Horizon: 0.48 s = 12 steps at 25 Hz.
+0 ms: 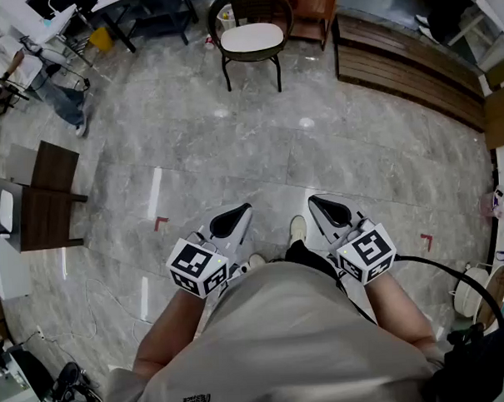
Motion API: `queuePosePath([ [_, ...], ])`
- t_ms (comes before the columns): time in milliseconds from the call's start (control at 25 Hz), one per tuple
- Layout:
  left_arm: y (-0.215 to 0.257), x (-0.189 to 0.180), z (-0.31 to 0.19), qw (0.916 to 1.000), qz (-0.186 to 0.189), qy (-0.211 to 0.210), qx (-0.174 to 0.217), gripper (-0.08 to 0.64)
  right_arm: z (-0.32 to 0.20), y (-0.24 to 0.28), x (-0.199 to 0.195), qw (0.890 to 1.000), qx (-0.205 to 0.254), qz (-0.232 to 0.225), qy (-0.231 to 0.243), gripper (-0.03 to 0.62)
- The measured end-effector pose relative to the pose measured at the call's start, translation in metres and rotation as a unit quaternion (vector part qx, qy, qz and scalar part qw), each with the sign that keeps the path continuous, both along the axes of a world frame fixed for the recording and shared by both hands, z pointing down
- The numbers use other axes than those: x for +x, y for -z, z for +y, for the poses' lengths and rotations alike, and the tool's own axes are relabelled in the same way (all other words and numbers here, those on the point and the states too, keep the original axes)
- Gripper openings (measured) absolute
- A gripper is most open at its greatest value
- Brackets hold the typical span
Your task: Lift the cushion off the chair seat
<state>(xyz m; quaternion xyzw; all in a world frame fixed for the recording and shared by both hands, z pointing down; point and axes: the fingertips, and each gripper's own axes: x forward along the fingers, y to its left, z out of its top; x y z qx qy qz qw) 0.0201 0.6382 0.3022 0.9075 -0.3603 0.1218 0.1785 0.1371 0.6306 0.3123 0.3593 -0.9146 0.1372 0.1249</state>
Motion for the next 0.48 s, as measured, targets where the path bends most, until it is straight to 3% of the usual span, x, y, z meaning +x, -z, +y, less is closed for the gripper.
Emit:
queuePosePath([
  [480,0.005,0.068,-0.079,0.9999,-0.007,0.010,-0.008,0.006,-0.077,0.005,0.069,1.000,0.001,-0.001,0.006,0.009],
])
